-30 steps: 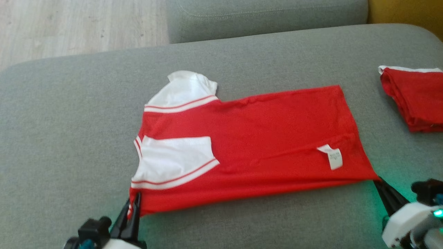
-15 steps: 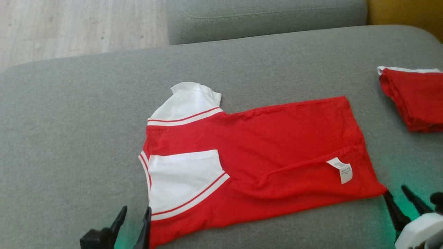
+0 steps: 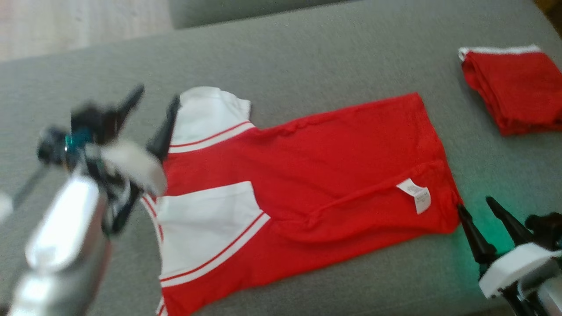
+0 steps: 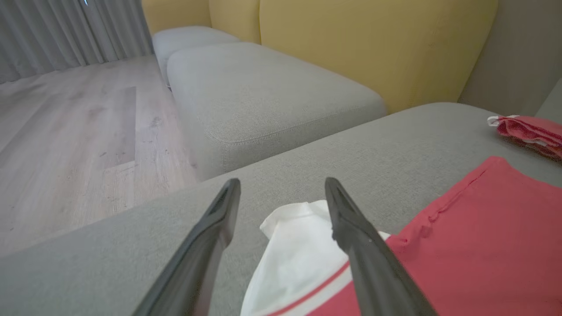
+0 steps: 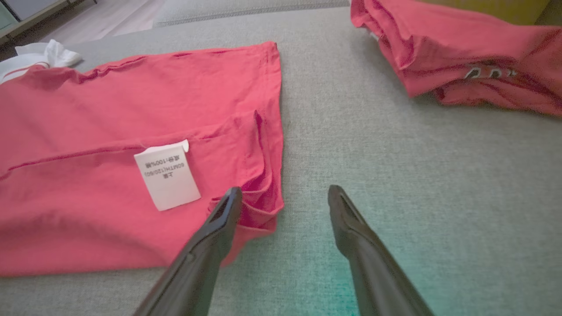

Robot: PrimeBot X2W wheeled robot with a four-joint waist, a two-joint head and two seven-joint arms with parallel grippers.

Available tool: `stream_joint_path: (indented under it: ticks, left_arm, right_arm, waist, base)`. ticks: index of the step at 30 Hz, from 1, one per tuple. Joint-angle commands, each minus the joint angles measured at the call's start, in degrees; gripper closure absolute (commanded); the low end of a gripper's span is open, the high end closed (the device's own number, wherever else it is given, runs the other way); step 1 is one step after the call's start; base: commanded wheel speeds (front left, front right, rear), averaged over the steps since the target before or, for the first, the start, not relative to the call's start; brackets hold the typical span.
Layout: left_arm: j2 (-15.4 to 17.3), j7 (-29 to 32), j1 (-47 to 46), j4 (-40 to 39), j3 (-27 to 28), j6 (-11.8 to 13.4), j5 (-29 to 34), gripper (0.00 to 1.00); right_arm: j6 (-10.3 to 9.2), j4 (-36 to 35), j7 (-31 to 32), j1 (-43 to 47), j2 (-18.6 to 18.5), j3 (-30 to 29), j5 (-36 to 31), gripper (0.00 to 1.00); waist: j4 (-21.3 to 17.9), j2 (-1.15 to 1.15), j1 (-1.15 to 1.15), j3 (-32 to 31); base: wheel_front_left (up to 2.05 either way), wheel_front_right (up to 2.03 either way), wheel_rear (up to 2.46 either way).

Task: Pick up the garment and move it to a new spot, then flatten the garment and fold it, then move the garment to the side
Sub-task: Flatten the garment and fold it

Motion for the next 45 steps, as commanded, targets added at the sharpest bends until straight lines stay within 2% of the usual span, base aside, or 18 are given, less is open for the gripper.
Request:
stream_joint_path:
  ticks: [1,6,13,20,29,30,32,33,34,35,36,38,39,40,42,45]
  left_arm:
    - [2.18,2.70,-5.85,0.73,1.05,-0.61,-0.21,0.00]
    - [3.56,12.06,-15.59,9.98,-1.96,-1.48,-2.42,0.00]
    - [5.77,18.90,-21.36,18.73,-3.85,-1.65,-3.82,0.00]
    - [6.93,19.77,-23.24,23.28,-4.03,-1.68,-5.33,0.00]
    - [7.64,20.22,-23.87,23.96,-4.17,-1.70,-6.67,0.01]
    - [7.59,20.44,-23.78,23.93,-4.02,-1.70,-7.17,0.04]
    - [7.42,20.96,-23.48,23.69,-3.94,-1.70,-8.18,0.16]
    - [7.34,21.22,-23.34,23.51,-3.92,-1.70,-8.72,0.30]
    - [7.32,21.47,-23.25,23.34,-3.97,-1.71,-9.18,0.37]
    - [7.33,21.72,-23.16,23.14,-4.11,-1.71,-9.56,0.50]
    - [7.36,21.92,-23.09,22.95,-4.22,-1.71,-9.87,0.54]
    - [7.34,22.53,-22.88,22.58,-4.47,-1.71,-10.84,0.68]
    - [7.29,22.91,-22.74,22.39,-4.61,-1.71,-11.40,0.80]
    - [7.21,23.47,-22.56,22.23,-4.73,-1.71,-12.02,1.00]
    - [7.41,24.29,-22.33,21.64,-5.11,-1.72,-13.00,1.00]
    - [8.52,22.15,-22.72,19.94,-5.95,-1.72,-12.53,1.00]
  right_arm:
    - [0.36,-2.31,0.44,-1.58,-1.20,0.20,-0.77,0.00]
    - [0.36,-4.06,1.43,-3.05,-0.27,0.27,-1.26,0.00]
    - [0.36,-4.15,1.23,-3.10,0.74,0.29,-1.59,0.00]
    - [0.36,-3.50,0.70,-3.05,1.69,0.13,-1.84,0.00]
    - [0.36,-2.99,0.82,-3.17,1.94,-0.82,-2.67,0.00]
    - [0.36,-3.05,0.87,-3.18,2.00,-0.90,-2.75,0.00]
    - [0.36,-3.19,0.94,-3.20,2.10,-1.01,-2.94,0.00]
    - [0.36,-3.29,0.95,-3.22,2.16,-1.05,-3.04,0.00]
    - [0.36,-3.39,0.99,-3.25,2.20,-1.08,-3.11,0.00]
    - [0.36,-3.50,1.01,-3.28,2.22,-1.12,-3.16,0.00]
    - [0.36,-3.59,1.03,-3.29,2.23,-1.17,-3.18,0.00]
    - [0.36,-3.74,1.09,-3.29,2.23,-1.25,-3.23,0.00]
    - [0.36,-3.81,1.11,-3.29,2.23,-1.32,-3.25,0.00]
    - [0.36,-3.86,1.14,-3.26,2.22,-1.39,-3.25,0.00]
    - [0.36,-3.95,1.20,-3.19,2.17,-1.53,-3.27,0.00]
    - [0.36,-4.24,1.23,-3.31,1.98,-1.79,-3.42,0.00]
  waist:
    - [-3.11,0.00,-0.01,3.57]
    - [-6.30,0.00,-0.01,6.28]
    - [-8.87,0.00,-0.01,8.02]
    - [-9.69,0.00,-0.01,8.80]
    - [-8.82,0.00,-0.01,8.68]
    - [-8.77,0.00,-0.01,8.71]
    - [-8.73,0.00,-0.01,8.80]
    - [-8.75,0.00,-0.01,8.89]
    - [-8.78,0.00,-0.01,9.01]
    - [-8.84,0.00,-0.01,9.12]
    - [-8.91,0.00,-0.01,9.24]
    - [-9.11,0.00,-0.01,9.45]
    - [-9.20,0.00,-0.01,9.52]
    - [-9.27,0.00,-0.01,9.56]
    - [-9.37,0.00,-0.01,9.53]
    - [-9.37,0.00,-0.01,9.29]
  base:
    - [0.00,0.00,0.00]
    - [0.00,0.00,0.00]
    - [0.00,0.00,0.00]
    - [0.00,0.00,0.00]
    - [0.00,0.00,0.00]
    - [0.00,0.00,0.00]
    - [0.00,0.00,0.00]
    - [0.00,0.00,0.00]
    - [0.00,0.00,0.00]
    - [0.00,0.00,0.00]
    - [0.00,0.00,0.00]
    - [0.00,0.00,0.00]
    - [0.00,0.00,0.00]
    - [0.00,0.00,0.00]
    - [0.00,0.00,0.00]
    - [0.00,0.00,0.00]
